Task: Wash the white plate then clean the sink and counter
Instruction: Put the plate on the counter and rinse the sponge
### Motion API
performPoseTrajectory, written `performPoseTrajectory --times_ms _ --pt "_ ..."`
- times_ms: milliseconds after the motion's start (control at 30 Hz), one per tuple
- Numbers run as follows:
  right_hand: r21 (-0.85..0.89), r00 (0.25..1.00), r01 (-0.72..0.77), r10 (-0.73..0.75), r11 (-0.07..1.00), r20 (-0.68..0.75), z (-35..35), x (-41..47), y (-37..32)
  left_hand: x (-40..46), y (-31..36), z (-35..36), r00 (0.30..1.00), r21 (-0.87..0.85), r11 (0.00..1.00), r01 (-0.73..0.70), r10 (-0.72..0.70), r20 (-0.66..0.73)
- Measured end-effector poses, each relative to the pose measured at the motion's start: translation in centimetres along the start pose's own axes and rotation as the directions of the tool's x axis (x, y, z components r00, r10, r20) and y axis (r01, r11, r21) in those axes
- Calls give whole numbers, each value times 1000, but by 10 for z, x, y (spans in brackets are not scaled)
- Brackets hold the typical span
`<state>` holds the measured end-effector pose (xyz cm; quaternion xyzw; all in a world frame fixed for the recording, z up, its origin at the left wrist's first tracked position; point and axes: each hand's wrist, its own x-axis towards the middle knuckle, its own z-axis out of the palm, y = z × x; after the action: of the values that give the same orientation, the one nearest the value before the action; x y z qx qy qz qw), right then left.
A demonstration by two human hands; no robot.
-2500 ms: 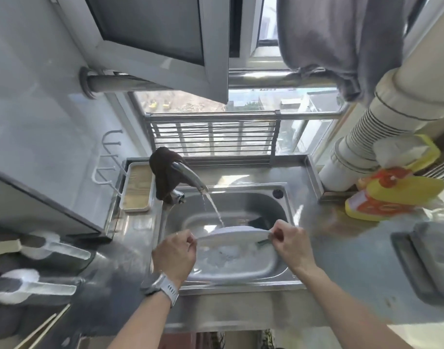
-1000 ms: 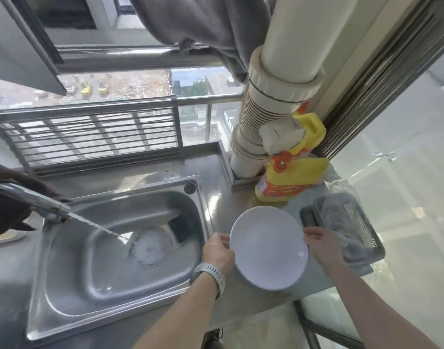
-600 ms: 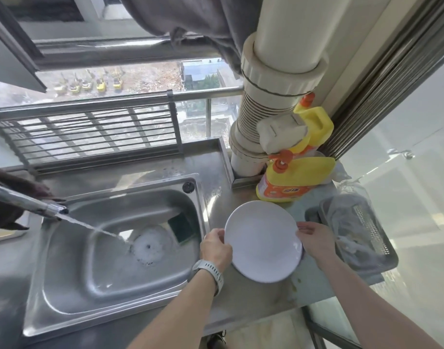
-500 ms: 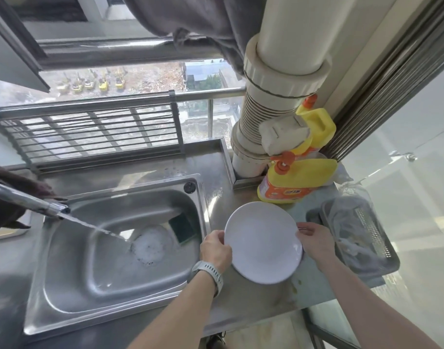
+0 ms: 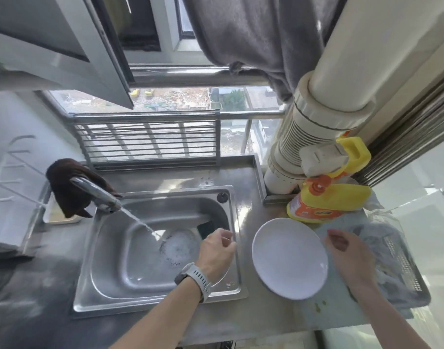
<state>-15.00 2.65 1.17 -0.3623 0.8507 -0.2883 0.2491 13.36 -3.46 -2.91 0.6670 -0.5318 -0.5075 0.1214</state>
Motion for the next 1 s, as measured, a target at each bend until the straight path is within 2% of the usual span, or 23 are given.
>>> performPoseTrajectory --times_ms 200,233,300,400,467,500,600,667,767,833,933,1000 --pt "-30 967 208 -201 978 154 42 -39 -62 -21 -41 -77 995 51 994 99 -98 -20" --pt "-73 964 243 -233 967 131 45 -41 -69 -23 -49 -84 995 57 993 101 -100 -27" --pt "-218 950 301 -311 928 -14 33 -33 -79 -23 -60 -92 994 41 993 107 -106 -39" --pt "-435 865 296 -432 851 -257 -15 -3 -84 -26 -54 -98 994 6 994 105 -105 -42" --pt "-537 836 277 -475 797 -274 -46 21 -81 -25 -39 -94 996 -9 997 82 -82 -45" --pt "-597 840 287 -496 749 -220 -57 35 -77 -23 -28 -89 997 -7 998 62 -62 -51" --pt "-732 870 391 -484 557 96 -70 73 -66 -14 20 -60 998 -10 999 -51 51 -31" --pt "-723 860 462 -458 513 224 -72 88 -66 -7 60 -24 987 -65 986 -151 153 40" --pt "-672 834 532 -457 515 310 -74 98 -72 3 120 37 946 -155 942 -298 313 83" --pt "-625 785 595 -535 506 313 -75 102 -72 8 149 69 927 -182 918 -352 369 69" --pt "-626 686 671 -652 397 322 -80 101 -64 14 168 97 950 -162 940 -300 310 41" --pt "-641 623 699 -710 317 328 -85 91 -68 13 168 99 958 -210 936 -283 286 -16"
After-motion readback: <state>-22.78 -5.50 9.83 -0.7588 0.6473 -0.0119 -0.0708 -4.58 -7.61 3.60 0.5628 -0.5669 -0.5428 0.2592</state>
